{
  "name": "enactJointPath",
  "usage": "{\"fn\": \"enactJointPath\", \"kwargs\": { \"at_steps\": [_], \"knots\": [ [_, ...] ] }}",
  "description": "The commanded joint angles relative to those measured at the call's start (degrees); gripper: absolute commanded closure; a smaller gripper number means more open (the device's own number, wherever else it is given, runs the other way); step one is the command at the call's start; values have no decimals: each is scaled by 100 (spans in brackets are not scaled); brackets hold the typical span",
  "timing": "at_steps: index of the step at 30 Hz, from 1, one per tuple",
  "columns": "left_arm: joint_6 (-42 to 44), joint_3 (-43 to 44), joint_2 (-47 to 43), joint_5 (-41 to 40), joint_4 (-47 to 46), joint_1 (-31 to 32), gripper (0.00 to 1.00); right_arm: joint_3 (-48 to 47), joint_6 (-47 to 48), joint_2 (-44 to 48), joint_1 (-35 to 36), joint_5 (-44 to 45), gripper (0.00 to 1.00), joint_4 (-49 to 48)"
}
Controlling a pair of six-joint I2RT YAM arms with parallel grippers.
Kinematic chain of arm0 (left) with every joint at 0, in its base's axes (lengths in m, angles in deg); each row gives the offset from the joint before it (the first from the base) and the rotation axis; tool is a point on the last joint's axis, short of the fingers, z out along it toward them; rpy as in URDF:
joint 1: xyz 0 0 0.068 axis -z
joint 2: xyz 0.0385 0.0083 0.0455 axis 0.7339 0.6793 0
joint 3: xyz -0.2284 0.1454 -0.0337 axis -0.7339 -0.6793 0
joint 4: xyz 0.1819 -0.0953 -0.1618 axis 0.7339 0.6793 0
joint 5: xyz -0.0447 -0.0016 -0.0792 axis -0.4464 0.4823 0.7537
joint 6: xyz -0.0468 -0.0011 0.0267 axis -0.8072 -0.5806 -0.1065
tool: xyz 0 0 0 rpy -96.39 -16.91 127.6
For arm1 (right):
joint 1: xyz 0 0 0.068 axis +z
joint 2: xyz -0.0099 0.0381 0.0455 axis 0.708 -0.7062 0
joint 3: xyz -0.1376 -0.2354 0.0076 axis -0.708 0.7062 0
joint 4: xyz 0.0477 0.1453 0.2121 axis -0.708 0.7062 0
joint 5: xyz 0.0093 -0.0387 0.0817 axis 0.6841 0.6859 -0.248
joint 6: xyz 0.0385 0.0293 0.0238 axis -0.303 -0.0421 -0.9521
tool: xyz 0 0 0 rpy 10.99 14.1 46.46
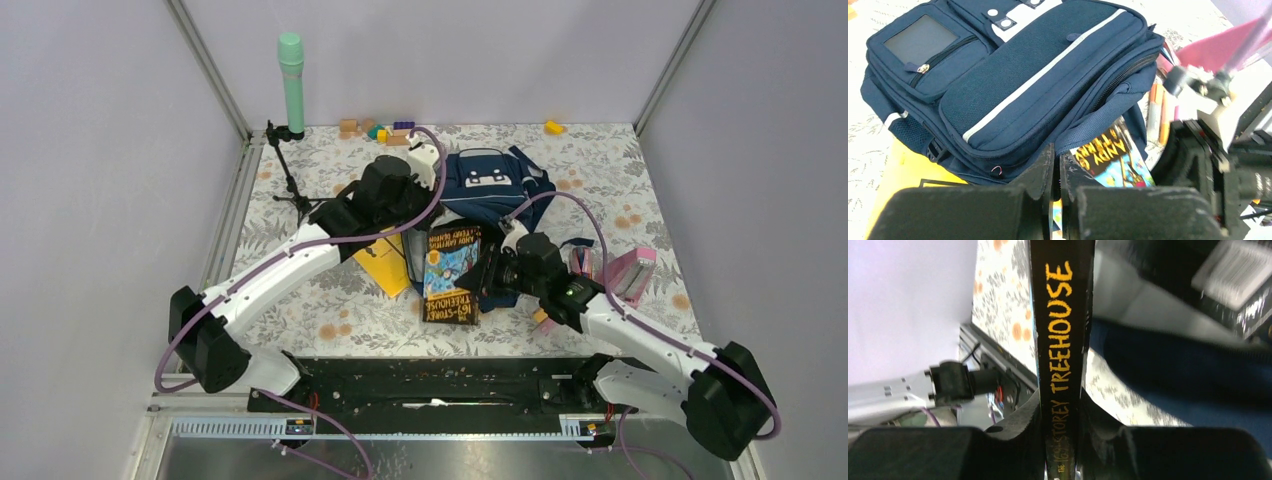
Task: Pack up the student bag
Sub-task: Place the book in the student bag.
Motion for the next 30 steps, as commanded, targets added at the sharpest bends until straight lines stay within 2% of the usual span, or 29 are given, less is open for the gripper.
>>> {"fn": "enactJointPath", "kwargs": {
  "at_steps": [1, 5, 11, 20, 30],
  "knots": [
    [-221, -119, -776, 326, -950, -40, 100, -185, -379, -331, 21, 782, 100, -1879],
    [-198, -223, -880, 334, -963, -37, 100, -224, -302, -723, -22, 1569, 100, -1927],
    [-164, -301, -947, 308, -985, -38, 100, -220, -249, -1393, -127, 2112, 100, -2416],
    [-181, -259, -977, 371, -958, -38, 100, -479, 717, -1774, -162, 3172, 100, -2893],
    [-258, -233, -899, 497, -945, -36, 100, -416, 878, -2246, -173, 3628, 99, -3828]
  ]
}}
